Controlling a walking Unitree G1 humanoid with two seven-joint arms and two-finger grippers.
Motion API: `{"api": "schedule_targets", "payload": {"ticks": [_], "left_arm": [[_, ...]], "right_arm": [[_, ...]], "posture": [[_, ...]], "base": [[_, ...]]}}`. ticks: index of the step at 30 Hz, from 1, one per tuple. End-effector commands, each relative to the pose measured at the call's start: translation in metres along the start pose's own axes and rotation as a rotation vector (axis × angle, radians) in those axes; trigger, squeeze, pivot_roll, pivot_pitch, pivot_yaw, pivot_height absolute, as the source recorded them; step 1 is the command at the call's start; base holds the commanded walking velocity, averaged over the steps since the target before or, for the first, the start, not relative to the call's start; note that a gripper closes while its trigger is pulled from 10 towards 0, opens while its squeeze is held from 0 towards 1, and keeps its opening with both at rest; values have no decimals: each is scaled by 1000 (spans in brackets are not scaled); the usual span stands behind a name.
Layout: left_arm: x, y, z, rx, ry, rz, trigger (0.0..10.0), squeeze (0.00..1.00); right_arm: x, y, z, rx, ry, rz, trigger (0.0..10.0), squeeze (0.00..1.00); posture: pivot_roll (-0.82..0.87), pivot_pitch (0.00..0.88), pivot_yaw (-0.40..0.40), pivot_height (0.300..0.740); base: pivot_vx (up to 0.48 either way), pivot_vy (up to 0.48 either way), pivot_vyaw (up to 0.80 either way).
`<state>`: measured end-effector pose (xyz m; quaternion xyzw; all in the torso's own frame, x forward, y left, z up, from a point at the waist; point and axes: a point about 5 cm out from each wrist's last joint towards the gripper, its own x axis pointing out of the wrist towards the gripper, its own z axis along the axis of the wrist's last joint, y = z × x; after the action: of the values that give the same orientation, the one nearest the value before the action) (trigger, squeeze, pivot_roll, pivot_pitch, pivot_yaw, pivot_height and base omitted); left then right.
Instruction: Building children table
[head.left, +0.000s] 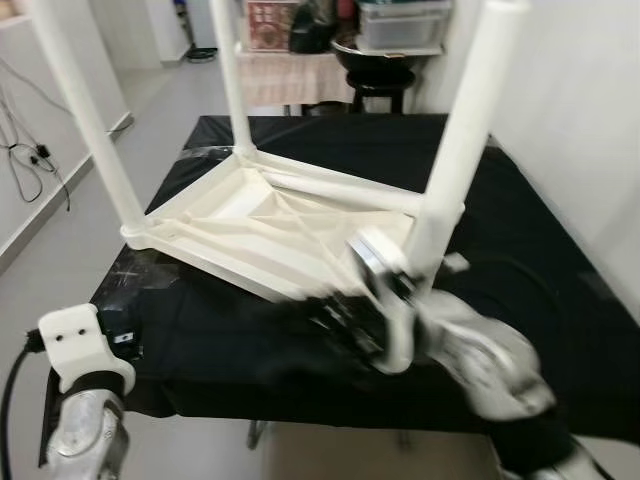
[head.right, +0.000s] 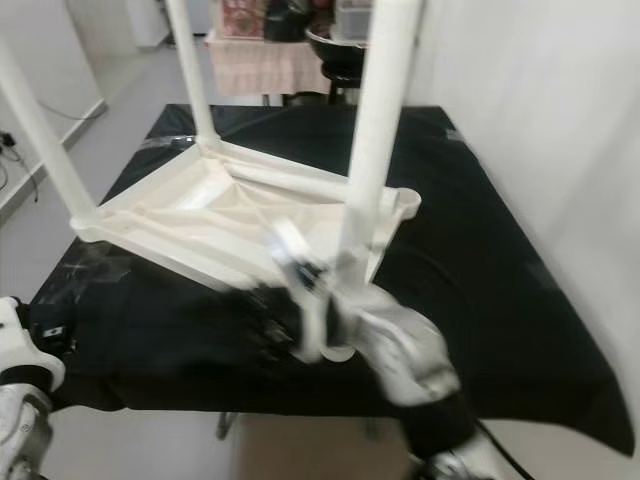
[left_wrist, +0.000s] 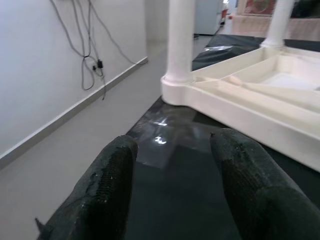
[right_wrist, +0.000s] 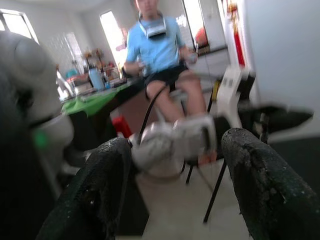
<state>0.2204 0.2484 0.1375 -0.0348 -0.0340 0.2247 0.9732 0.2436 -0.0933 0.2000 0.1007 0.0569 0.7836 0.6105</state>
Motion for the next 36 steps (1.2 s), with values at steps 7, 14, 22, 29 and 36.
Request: {"api": "schedule_targets", "payload": {"ticks": [7,14,22,29,36], "left_arm": [[0,-10,-3,-6,11,-54,10000,0],[0,-12,-3,-6,11,-61,10000,0],[-4,-33,-5,-10,16,-160,10000,0],[-4,-33,-4,-5,11,-165,10000,0],[-6,-34,-5,-8,17,-168,10000,0]], "right_arm": [[-88,21,-18,7,461,-179,10000,0],[-97,21,-19,7,523,-207,10000,0],[-144,-31,-1,-188,890,-707,10000,0],[-128,-37,-2,-210,887,-652,10000,0],[-86,-39,7,-305,708,-406,10000,0]], "posture": [[-69,52,5,740],[-69,52,5,740],[-59,54,5,740],[-46,56,0,740],[-50,60,-3,740]], "base": [[0,0,0],[0,0,0],[0,0,0],[0,0,0],[0,0,0]]}}
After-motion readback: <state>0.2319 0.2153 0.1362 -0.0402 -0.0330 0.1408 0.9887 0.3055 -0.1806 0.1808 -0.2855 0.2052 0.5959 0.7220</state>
